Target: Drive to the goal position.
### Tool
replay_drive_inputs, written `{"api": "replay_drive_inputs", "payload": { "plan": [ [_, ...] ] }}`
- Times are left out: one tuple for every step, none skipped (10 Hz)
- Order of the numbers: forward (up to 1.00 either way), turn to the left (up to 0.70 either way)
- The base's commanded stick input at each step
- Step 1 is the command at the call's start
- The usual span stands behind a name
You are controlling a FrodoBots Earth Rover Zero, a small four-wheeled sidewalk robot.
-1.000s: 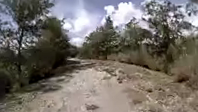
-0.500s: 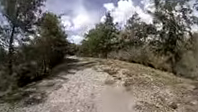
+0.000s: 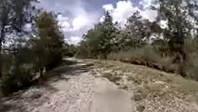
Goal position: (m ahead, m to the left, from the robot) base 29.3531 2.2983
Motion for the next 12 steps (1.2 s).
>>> {"api": "replay_drive_inputs", "payload": {
  "plan": [
    [0.85,0.0],
    [0.85,0.0],
    [0.85,0.0],
    [0.85,0.0],
    [0.85,0.0],
    [0.85,0.0],
    [0.85,0.0],
    [0.85,0.0],
    [0.85,0.0],
    [0.85,0.0],
    [0.85,0.0],
    [0.85,0.0]
  ]
}}
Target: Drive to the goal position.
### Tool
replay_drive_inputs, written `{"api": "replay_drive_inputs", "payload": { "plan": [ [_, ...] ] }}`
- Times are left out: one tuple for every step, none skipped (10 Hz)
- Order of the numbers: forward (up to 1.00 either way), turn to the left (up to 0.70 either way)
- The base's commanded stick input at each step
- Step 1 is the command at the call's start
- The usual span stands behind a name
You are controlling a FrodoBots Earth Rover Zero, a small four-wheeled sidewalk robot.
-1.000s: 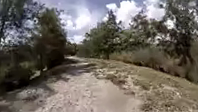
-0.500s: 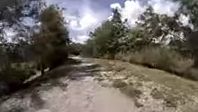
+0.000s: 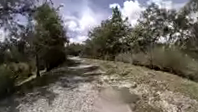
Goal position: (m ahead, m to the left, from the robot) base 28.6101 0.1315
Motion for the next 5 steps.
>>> {"api": "replay_drive_inputs", "payload": {
  "plan": [
    [0.85,0.0],
    [0.85,0.0],
    [0.85,0.1],
    [0.85,0.29],
    [0.85,0.34]
  ]
}}
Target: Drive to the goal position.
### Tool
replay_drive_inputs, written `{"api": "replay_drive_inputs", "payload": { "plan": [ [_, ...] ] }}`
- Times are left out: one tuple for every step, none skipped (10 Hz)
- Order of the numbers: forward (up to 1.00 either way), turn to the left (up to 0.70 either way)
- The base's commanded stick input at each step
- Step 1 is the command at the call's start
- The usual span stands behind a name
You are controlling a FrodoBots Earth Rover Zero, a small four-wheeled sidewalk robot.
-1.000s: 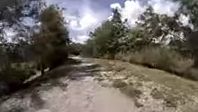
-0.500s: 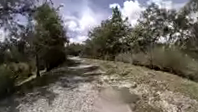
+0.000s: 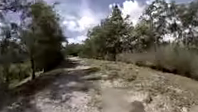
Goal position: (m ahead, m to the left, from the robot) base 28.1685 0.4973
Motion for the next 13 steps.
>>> {"api": "replay_drive_inputs", "payload": {
  "plan": [
    [0.85,0.16],
    [0.85,0.01],
    [0.85,0.0],
    [0.85,0.0],
    [0.85,0.0],
    [0.85,0.0],
    [0.85,0.0],
    [0.85,0.0],
    [0.85,0.0],
    [0.85,0.0],
    [0.85,0.0],
    [0.85,0.0],
    [0.85,0.0]
  ]
}}
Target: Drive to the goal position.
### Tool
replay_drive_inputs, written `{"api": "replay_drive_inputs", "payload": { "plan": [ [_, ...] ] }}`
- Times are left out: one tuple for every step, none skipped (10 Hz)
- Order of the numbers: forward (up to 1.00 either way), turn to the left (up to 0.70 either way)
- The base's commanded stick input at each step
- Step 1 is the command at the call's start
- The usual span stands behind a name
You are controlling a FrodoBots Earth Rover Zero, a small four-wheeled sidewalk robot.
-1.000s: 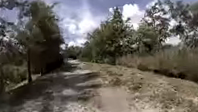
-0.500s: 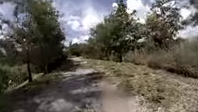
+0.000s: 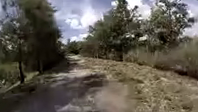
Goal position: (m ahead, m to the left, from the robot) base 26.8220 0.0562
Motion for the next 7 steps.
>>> {"api": "replay_drive_inputs", "payload": {
  "plan": [
    [0.85,0.0],
    [0.85,0.08],
    [0.85,0.23],
    [0.85,0.34],
    [0.85,0.25],
    [0.85,0.0],
    [0.85,0.0]
  ]
}}
